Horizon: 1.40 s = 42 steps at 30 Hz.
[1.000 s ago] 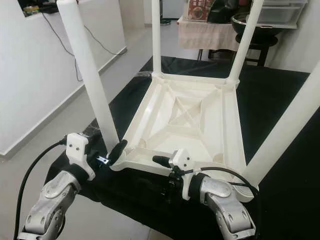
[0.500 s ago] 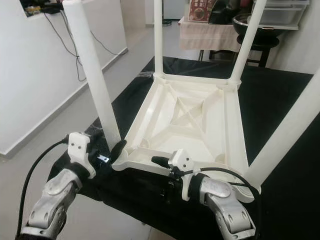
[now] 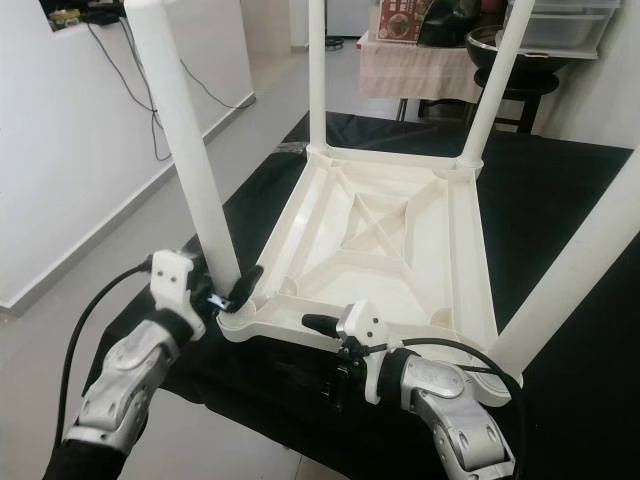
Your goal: Building children table
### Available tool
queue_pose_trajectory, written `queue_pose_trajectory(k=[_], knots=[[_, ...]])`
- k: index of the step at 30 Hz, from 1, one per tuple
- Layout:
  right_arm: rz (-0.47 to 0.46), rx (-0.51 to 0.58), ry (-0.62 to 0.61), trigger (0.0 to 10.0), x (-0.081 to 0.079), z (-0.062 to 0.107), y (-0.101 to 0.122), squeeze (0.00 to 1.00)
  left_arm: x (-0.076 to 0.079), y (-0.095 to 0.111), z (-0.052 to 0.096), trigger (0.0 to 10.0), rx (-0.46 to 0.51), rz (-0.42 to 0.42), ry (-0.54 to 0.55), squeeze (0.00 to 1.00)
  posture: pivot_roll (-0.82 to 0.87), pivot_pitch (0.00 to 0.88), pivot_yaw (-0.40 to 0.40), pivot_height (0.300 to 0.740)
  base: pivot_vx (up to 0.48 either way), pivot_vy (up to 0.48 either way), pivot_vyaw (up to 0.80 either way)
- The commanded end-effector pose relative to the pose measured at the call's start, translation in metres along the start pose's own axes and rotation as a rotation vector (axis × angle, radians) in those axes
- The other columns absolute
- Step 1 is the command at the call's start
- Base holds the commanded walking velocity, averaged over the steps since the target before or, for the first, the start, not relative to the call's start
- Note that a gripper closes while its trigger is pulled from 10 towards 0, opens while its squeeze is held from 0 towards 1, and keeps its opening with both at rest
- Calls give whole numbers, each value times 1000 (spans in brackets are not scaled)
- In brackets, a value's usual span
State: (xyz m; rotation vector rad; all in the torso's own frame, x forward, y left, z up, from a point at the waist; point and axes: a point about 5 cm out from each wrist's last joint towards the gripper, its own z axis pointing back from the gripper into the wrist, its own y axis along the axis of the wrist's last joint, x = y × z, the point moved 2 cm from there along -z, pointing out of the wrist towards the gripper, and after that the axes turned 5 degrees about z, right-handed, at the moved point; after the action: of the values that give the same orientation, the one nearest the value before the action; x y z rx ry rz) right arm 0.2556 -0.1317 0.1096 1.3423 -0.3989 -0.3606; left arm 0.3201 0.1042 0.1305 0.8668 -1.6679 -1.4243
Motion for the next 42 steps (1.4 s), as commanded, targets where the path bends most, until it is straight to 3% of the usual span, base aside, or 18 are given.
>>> queue_pose_trajectory(k=[1,10,14,21,24,27,30,32,33,35,36,42], knots=[[-7,2,19,10000,-4,-1,1,0,1,-6,-1,10000,-17,-3,-4,0,-70,17,16,740,0,0,0],[-6,-7,8,10000,-4,4,0,0,-4,-13,1,10000,-39,-21,47,0,-74,18,21,740,0,0,0],[16,-17,-30,10000,6,13,2,0,-5,-20,9,10000,-46,-62,145,0,-69,19,23,740,0,0,0],[20,9,-109,10000,22,30,13,0,-8,-21,10,10000,-46,-48,157,0,-66,20,24,740,0,0,0],[11,27,-119,10000,23,61,25,0,-9,-23,10,10000,-57,-44,156,0,-79,22,32,740,0,0,0],[12,27,-119,10000,23,66,27,0,-9,-23,10,10000,-59,-45,159,0,-79,22,32,740,0,0,0],[23,-18,-149,10000,17,101,34,0,-11,-24,11,10000,-68,-49,164,0,-102,26,45,740,0,0,0],[28,-30,-155,10000,15,111,37,0,-12,-24,11,10000,-71,-50,166,0,-102,26,45,740,0,0,0],[40,-48,-165,10000,8,125,43,0,-13,-25,12,10000,-75,-52,168,0,-110,28,50,740,0,0,0],[42,-52,-167,10000,7,128,45,0,-13,-25,12,10000,-75,-52,168,0,-110,28,50,740,0,0,0],[52,-66,-200,10000,2,143,52,0,-16,-25,13,10000,-80,-56,172,0,-122,30,59,740,0,0,0],[76,-113,-288,10000,2,170,60,0,-19,-26,15,10000,-84,-59,181,0,-139,32,67,740,0,0,0]])
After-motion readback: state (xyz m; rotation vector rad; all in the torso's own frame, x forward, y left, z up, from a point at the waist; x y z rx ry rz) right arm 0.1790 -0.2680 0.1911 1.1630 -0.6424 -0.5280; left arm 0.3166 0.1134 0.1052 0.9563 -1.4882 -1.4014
